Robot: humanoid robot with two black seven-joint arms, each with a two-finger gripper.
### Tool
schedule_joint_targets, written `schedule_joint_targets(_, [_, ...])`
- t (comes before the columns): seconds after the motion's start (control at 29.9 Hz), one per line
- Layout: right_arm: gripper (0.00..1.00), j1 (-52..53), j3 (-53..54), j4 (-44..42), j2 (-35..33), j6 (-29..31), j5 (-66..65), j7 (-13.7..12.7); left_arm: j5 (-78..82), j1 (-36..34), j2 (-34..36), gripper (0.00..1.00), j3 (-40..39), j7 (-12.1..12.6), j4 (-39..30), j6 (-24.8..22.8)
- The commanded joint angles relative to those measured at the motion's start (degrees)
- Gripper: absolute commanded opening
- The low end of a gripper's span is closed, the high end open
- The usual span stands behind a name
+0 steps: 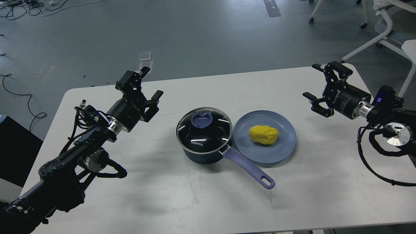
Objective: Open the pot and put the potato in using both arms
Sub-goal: 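Move the left gripper toward the glass lid on the saucepan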
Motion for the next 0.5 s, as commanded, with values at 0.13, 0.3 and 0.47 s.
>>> schedule_joint_targets(0.13, [1.00,0.02,0.19,-0.08,0.15,0.00,-0.08,0.00,-0.06,0.73,0.30,0.98,0.25,0.00,-0.14,-0.15])
schedule_joint_targets(0.3, [1.00,0.02,0.19,-0.08,0.24,0.00,-0.17,0.00,-0.15,0.21,0.83,0.98,0.07,0.00,0.12,-1.20])
schedule_joint_targets(0.47, [1.00,0.02,0.02,-0.08,-0.02,0.00,-0.17,0.00,-0.33,-0.06,3.55,0.98,0.07,0.00,0.91,-6.21])
